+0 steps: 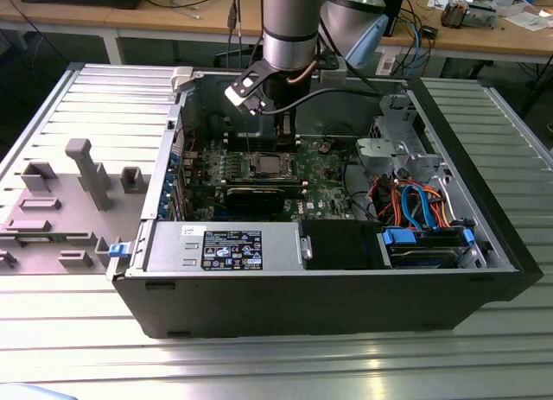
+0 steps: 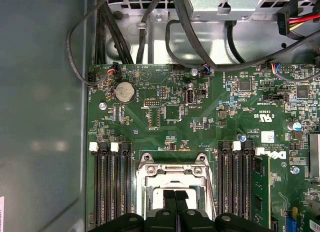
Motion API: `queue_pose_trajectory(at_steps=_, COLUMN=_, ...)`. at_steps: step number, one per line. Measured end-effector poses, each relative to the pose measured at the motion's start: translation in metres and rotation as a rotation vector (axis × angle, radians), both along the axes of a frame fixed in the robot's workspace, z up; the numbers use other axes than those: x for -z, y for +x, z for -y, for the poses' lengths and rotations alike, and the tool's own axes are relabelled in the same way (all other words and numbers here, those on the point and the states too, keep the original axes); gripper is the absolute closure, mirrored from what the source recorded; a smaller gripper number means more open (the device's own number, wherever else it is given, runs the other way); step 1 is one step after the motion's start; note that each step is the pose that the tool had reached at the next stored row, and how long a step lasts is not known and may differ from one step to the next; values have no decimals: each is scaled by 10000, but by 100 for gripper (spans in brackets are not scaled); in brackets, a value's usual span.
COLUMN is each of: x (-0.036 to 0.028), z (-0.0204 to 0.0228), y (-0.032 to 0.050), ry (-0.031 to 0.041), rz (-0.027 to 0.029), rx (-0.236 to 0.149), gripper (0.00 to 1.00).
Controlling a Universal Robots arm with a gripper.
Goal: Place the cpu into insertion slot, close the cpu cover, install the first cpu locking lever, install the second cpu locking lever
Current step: 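Close the cpu cover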
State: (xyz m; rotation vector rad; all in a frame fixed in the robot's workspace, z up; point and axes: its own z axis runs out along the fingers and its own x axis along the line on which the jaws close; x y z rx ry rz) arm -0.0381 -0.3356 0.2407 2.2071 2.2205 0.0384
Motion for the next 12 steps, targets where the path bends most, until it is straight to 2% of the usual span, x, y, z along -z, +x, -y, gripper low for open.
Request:
queue_pose_trajectory(at_steps=3, x=3, z=5, y=-18, ry=0, rz=0, rx=-4, gripper=89)
queue_pose_trajectory(at_steps=7, x=14, z=9, y=-89, ry=-1, rz=0, rx=-83, gripper=89)
queue_pose_trajectory(at_steps=9, x=25, z=9, y=-154, ry=6, rz=0, rx=-124, gripper=89)
queue_pose_trajectory(at_steps=10, x=39, z=9, y=-214, ry=8, rz=0, rx=-134, gripper=89)
queue_pose_trajectory(at_steps=12, x=58, z=9, y=-261, ry=9, rz=-1, rx=-144, gripper=89)
